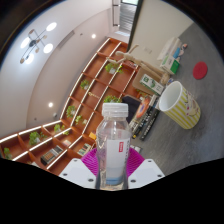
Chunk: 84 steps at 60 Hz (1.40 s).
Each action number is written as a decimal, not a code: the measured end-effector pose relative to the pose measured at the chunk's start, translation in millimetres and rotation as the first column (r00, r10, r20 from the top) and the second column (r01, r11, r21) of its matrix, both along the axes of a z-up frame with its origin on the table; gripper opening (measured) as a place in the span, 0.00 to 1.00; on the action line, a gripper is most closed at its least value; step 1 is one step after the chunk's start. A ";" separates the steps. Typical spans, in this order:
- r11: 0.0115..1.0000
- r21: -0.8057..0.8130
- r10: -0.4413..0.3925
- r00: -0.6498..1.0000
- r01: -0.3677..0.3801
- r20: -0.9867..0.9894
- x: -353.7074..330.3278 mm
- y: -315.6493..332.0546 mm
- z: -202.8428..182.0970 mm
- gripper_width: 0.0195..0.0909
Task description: Pour water
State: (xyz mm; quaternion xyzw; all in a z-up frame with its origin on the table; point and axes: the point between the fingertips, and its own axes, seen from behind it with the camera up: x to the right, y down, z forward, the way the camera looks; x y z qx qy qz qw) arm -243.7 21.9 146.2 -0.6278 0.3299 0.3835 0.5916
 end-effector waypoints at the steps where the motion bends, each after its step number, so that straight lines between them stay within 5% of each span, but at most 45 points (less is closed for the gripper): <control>1: 1.000 0.002 -0.002 0.999 0.002 -0.044 4.5 3.0 1.3 0.21; 27: 0.992 0.036 -0.043 0.607 0.117 -0.794 86.2 32.2 28.0 0.24; 46: 0.993 0.031 -0.046 0.612 0.115 -0.789 88.8 30.1 30.9 0.24; 55: 0.997 0.050 -0.020 0.835 0.057 -0.550 73.3 25.3 50.1 0.24; 65: 0.995 0.050 -0.093 0.994 0.089 0.064 105.1 14.8 84.1 0.24; 73: 0.966 -0.023 -0.201 0.800 0.259 0.565 174.7 8.1 82.0 0.24; 84: 0.828 -0.026 -0.283 0.457 0.560 0.844 290.0 -21.2 69.2 0.25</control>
